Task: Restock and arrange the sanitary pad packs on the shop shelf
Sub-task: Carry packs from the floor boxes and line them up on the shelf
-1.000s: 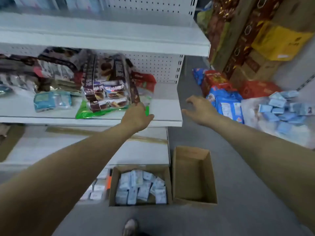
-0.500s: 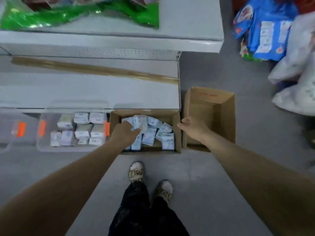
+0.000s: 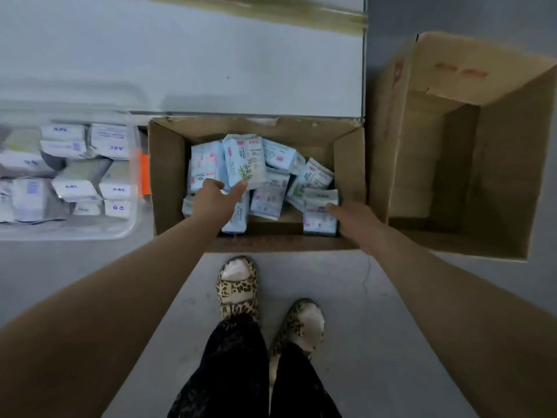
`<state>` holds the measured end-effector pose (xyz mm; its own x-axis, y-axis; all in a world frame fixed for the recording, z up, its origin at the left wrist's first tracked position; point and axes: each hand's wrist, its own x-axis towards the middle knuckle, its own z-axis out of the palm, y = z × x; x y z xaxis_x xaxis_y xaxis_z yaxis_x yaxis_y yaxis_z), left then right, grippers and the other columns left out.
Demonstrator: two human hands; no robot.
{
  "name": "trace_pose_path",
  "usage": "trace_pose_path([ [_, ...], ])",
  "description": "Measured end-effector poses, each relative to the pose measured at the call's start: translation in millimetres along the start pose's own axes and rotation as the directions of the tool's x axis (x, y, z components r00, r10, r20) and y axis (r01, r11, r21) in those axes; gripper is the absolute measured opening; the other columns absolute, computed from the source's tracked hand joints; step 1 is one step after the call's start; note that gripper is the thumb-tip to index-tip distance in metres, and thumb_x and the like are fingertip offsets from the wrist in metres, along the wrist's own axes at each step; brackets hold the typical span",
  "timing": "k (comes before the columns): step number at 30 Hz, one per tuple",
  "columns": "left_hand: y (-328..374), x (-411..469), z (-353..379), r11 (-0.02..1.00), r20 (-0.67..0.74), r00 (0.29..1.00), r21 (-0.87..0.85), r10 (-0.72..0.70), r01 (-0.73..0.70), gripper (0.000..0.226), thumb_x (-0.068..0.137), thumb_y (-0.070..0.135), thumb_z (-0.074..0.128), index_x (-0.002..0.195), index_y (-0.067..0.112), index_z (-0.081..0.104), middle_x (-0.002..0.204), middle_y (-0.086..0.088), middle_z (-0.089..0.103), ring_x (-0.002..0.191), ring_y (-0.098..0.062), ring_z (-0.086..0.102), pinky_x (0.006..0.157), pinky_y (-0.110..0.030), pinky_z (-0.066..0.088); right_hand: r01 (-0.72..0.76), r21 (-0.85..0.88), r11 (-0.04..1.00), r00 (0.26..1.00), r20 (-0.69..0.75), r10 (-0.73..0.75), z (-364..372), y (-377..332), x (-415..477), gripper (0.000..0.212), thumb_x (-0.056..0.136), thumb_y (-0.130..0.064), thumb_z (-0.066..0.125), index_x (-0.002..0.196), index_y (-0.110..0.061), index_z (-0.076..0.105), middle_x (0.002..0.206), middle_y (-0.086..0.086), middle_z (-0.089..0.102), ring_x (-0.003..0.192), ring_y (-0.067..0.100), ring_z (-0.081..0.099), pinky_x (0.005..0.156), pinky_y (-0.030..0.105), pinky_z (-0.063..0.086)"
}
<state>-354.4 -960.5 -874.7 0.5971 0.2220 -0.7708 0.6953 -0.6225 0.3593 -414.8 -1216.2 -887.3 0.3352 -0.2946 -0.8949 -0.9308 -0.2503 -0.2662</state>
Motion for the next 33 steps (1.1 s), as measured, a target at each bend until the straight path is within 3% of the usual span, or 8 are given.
trace_pose_path([
  [5,-17,47,28,0.988,-0.077,0.996,-0.151,-0.052,0.04,0.074,0.09,0.06,0.061,0.141,0.01,0.043,0.139,-0.012,0.053,0.125,-0.03,0.053,0.085,-0.033,0.041,0.003,0.099,0.995,0.999,-0.032,0.0,26,10,48,0.042,0.096,-0.031,0.067,0.132,-0.009,0.061,0.119,0.006,0.065,0.102,0.019,0.059,0.089,0.03,0.045],
  [12,-16,78,49,0.956,-0.092,0.991,-0.286,-0.095,0.065,0.072,0.086,0.056,0.069,0.137,0.012,0.043,0.125,-0.006,0.054,0.082,-0.01,0.052,0.08,-0.033,0.042,0.001,0.16,0.987,1.0,-0.001,-0.001,55,24,87,0.08,0.081,-0.018,0.085,0.148,-0.007,0.042,0.139,0.005,0.057,0.125,0.026,0.058,0.103,0.036,0.048],
  [17,-11,90,62,0.941,-0.115,0.984,-0.325,-0.135,0.092,0.086,0.08,0.057,0.075,0.143,0.011,0.039,0.139,-0.011,0.053,0.122,-0.031,0.053,0.101,-0.047,0.048,0.067,-0.371,0.926,0.994,-0.056,-0.095,74,26,95,0.086,0.074,-0.042,0.086,0.147,-0.024,0.044,0.144,0.01,0.041,0.133,0.03,0.043,0.109,0.041,0.042],
  [20,-12,106,65,0.917,-0.097,0.975,-0.369,-0.202,0.153,0.09,0.076,0.058,0.079,0.143,0.01,0.041,0.137,-0.01,0.054,0.123,-0.033,0.053,0.101,-0.05,0.048,0.099,-0.408,0.908,0.988,-0.072,-0.14,73,26,99,0.08,0.078,-0.04,0.084,0.145,-0.023,0.044,0.144,0.012,0.039,0.136,0.032,0.04,0.108,0.039,0.039],
  [23,-18,119,64,0.919,-0.065,0.981,-0.367,-0.18,0.145,0.087,0.069,0.059,0.083,0.136,0.014,0.051,0.128,-0.004,0.061,0.112,-0.029,0.06,0.092,-0.046,0.053,0.139,-0.038,0.989,0.988,-0.057,-0.141,69,28,102,0.067,0.082,-0.031,0.083,0.141,-0.017,0.052,0.136,0.003,0.057,0.12,0.018,0.056,0.089,0.026,0.045],
  [26,-22,123,62,0.926,-0.065,0.983,-0.351,-0.17,0.137,0.083,0.07,0.052,0.086,0.136,0.014,0.053,0.126,-0.003,0.062,0.108,-0.025,0.061,0.087,-0.042,0.055,0.088,0.36,0.929,0.992,0.048,-0.113,68,28,95,0.048,0.09,-0.032,0.074,0.134,-0.019,0.059,0.121,-0.004,0.068,0.101,0.007,0.065,0.073,0.017,0.054],
  [29,-22,116,59,0.905,0.008,0.99,-0.405,-0.14,0.132,0.07,0.073,0.041,0.087,0.13,0.013,0.058,0.123,-0.003,0.065,0.101,-0.022,0.064,0.069,-0.033,0.054,0.004,0.534,0.846,0.986,0.138,-0.092,69,26,84,0.042,0.092,-0.042,0.068,0.131,-0.027,0.061,0.124,-0.001,0.071,0.112,0.017,0.067,0.094,0.043,0.057],
  [33,-19,82,43,0.853,0.125,0.981,-0.486,-0.145,0.188,0.052,0.078,0.042,0.083,0.118,0.016,0.063,0.112,0.0,0.068,0.097,-0.018,0.064,0.071,-0.03,0.05,-0.134,0.634,0.762,0.968,0.249,-0.037,55,16,55,0.049,0.088,-0.056,0.067,0.13,-0.032,0.061,0.123,-0.001,0.072,0.114,0.024,0.068,0.097,0.06,0.052],
])
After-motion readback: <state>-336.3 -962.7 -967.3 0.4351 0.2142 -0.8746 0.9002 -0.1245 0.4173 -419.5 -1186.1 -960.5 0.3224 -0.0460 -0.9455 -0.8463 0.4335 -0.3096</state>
